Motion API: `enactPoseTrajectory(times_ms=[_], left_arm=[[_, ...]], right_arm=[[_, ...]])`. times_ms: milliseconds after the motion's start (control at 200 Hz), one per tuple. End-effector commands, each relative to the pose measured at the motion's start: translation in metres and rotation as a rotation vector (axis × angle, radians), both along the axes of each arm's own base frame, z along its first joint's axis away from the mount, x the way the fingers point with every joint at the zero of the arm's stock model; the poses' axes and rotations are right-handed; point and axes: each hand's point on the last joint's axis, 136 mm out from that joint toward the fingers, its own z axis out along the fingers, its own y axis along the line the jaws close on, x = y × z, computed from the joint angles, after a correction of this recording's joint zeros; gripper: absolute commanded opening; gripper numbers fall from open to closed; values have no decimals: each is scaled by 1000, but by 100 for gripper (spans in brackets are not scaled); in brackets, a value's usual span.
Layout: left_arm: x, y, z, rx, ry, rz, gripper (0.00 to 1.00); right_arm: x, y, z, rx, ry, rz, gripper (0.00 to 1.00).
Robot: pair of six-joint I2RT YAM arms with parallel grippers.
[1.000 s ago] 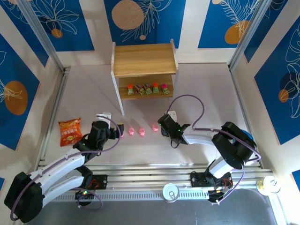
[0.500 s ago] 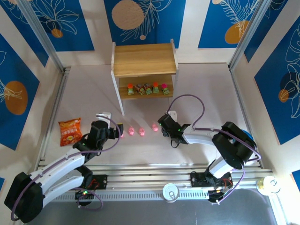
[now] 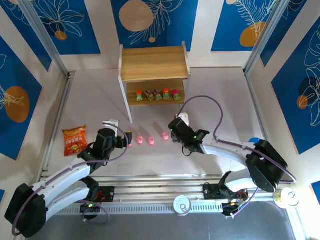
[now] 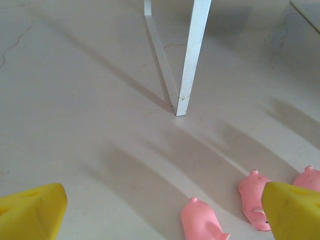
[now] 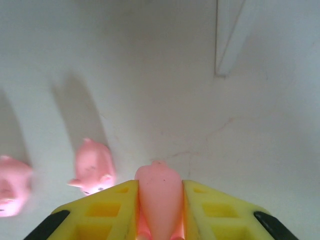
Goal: Place and organize the plastic toys onto the shelf
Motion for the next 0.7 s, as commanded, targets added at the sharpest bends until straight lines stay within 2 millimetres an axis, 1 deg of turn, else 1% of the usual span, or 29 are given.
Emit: enactPoseTrajectory(times_ms=[0, 230, 295, 445, 555, 695], left_arm=[[2, -3, 1, -16, -7, -15, 100], [3, -6, -1, -21, -2, -31, 100], [2, -11, 0, -28, -4, -56, 100], [1, -24, 4, -66, -17, -123, 100], [0, -26, 4, -73, -19, -138, 100], [-1, -29, 5, -76, -19, -154, 100]], right_arm=[[-2, -1, 34, -10, -34, 20, 25], [-3, 6, 95, 19, -94, 70, 25], [-3, 9, 111, 26, -111, 87, 25], [-2, 16, 143, 34, -143, 120, 25], [1, 21, 166, 35, -170, 144, 25], [6, 25, 201, 35, -200, 164, 24]])
